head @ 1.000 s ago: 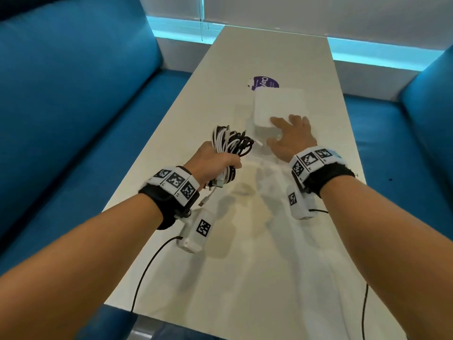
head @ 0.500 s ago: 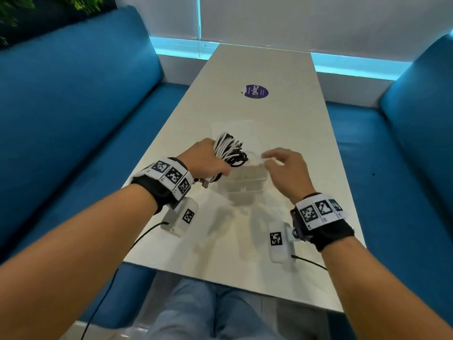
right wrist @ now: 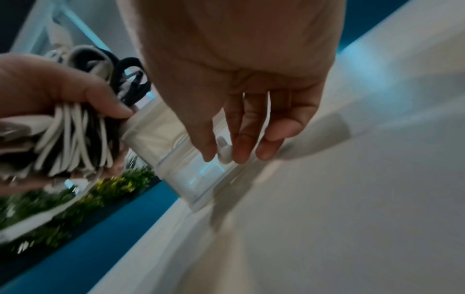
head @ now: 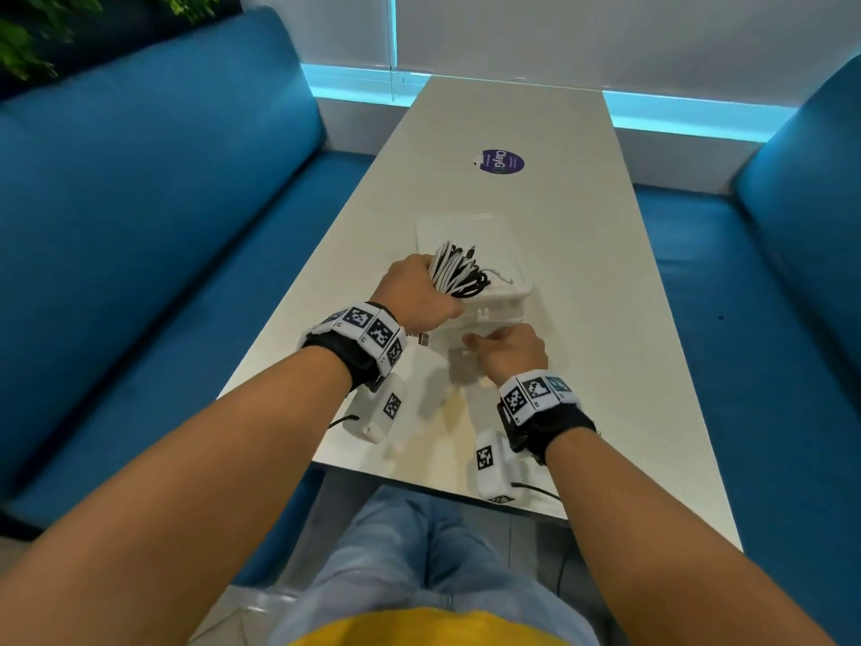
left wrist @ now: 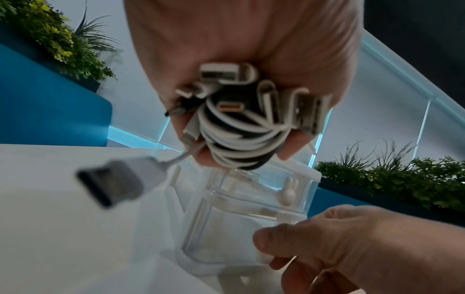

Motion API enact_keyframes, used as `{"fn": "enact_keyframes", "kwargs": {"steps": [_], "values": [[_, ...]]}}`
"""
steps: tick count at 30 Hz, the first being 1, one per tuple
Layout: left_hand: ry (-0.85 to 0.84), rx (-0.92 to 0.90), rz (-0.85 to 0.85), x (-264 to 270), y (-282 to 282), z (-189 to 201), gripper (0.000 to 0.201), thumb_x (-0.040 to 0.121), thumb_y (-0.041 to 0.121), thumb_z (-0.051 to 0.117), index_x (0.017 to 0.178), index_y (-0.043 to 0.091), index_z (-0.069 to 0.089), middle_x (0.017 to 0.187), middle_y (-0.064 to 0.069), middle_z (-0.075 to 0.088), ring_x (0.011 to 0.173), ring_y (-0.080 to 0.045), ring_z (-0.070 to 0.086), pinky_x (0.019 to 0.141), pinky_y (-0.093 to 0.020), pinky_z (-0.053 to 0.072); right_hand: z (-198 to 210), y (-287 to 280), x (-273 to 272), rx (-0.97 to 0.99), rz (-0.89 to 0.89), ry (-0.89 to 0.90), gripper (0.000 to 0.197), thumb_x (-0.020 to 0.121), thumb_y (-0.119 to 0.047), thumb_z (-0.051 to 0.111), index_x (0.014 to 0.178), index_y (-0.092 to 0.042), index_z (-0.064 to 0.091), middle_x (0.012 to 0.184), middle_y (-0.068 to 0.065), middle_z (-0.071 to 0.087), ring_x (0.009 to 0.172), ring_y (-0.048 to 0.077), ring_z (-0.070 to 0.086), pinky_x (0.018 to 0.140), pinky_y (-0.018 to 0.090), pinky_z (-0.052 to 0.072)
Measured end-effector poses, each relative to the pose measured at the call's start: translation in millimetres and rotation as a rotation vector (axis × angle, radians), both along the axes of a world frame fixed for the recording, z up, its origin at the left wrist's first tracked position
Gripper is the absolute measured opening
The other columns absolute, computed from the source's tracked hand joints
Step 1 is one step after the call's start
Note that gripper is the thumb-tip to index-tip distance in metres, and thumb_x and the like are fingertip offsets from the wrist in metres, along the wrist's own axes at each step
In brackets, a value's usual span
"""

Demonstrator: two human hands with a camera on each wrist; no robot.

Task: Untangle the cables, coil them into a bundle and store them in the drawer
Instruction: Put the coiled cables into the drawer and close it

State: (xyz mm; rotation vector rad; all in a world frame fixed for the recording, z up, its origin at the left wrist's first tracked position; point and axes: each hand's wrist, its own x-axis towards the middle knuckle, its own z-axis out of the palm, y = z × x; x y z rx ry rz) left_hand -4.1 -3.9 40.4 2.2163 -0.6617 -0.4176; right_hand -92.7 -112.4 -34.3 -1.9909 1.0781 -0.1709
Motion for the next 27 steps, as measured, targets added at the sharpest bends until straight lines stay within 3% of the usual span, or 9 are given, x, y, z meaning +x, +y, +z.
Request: {"fn": "enact_keyframes", "kwargs": {"steps": [5,7,11,13,16,19,23,27], "values": [[-0.017,0.0,-0.006,1.0,0.1,-1.7,0.016,0.068,0.017,0.07,0.073,0.022,0.056,0.073,0.002,0.061,0.068,-0.018,0.06,0.062,-0.027,0.052,6.3,6.4,-18.9,-0.13,0.094,0.108,0.031,0.071,-0.04,0.07,0.065,-0.01,0.062,0.062,0.004,0.061,0.061,0.027,0.061,0.055,0.029,0.045],[-0.016,0.0,-0.011,2.2,1.1,-1.4,0.016,0.068,0.018,0.07,0.073,0.022,0.055,0.073,0.002,0.061,0.067,-0.018,0.058,0.059,-0.025,0.049,7.0,7.7,-31.2,-0.136,0.148,0.171,0.036,0.07,-0.044,0.069,0.066,-0.008,0.065,0.063,0.004,0.065,0.061,0.026,0.064,0.056,0.031,0.049],[-0.009,0.003,-0.03,2.6,1.7,-0.8,0.018,0.07,0.016,0.069,0.071,0.023,0.053,0.069,0.004,0.057,0.061,-0.014,0.054,0.053,-0.02,0.042,23.0,-9.9,-48.9,-0.001,0.215,0.238,0.042,0.075,-0.051,0.068,0.075,-0.009,0.072,0.068,0.001,0.073,0.068,0.019,0.07,0.069,0.033,0.055],[-0.02,0.016,-0.034,2.1,2.0,-0.4,0.018,0.069,0.016,0.069,0.07,0.023,0.052,0.068,0.005,0.057,0.059,-0.013,0.053,0.052,-0.019,0.041,33.2,-24.3,-47.2,-0.083,0.15,0.232,0.043,0.074,-0.053,0.065,0.078,-0.011,0.07,0.072,0.001,0.072,0.07,0.021,0.069,0.069,0.031,0.054],[-0.024,0.022,-0.042,0.6,2.9,-0.7,0.018,0.069,0.017,0.069,0.071,0.023,0.052,0.069,0.005,0.057,0.06,-0.013,0.054,0.053,-0.02,0.042,39.7,-38.3,-35.9,-0.32,0.089,0.271,0.045,0.077,-0.052,0.061,0.094,-0.01,0.066,0.093,0.008,0.069,0.087,0.031,0.064,0.073,0.032,0.048],[-0.019,0.019,-0.041,-0.5,4.0,-1.0,0.018,0.07,0.017,0.069,0.072,0.023,0.053,0.07,0.004,0.058,0.061,-0.013,0.054,0.052,-0.02,0.042,34.0,-36.4,-27.9,-0.373,0.11,0.315,0.041,0.083,-0.046,0.059,0.1,-0.009,0.062,0.103,0.013,0.064,0.097,0.035,0.061,0.074,0.033,0.044],[-0.031,0.02,-0.043,-0.2,5.5,-2.3,0.018,0.069,0.017,0.069,0.074,0.022,0.052,0.072,0.004,0.058,0.063,-0.013,0.053,0.055,-0.021,0.042,25.4,-23.1,-29.4,-0.421,0.202,0.375,0.012,0.084,-0.022,0.053,0.085,-0.01,0.055,0.088,0.01,0.056,0.084,0.031,0.058,0.067,0.03,0.04],[-0.03,0.026,-0.059,1.3,5.6,-2.6,0.019,0.07,0.016,0.069,0.074,0.023,0.052,0.073,0.005,0.058,0.063,-0.013,0.054,0.054,-0.022,0.043,27.1,-11.3,-47.8,-0.487,0.325,0.473,0.014,0.087,-0.021,0.051,0.078,-0.013,0.044,0.074,0.001,0.045,0.075,0.025,0.048,0.068,0.03,0.039]]}}
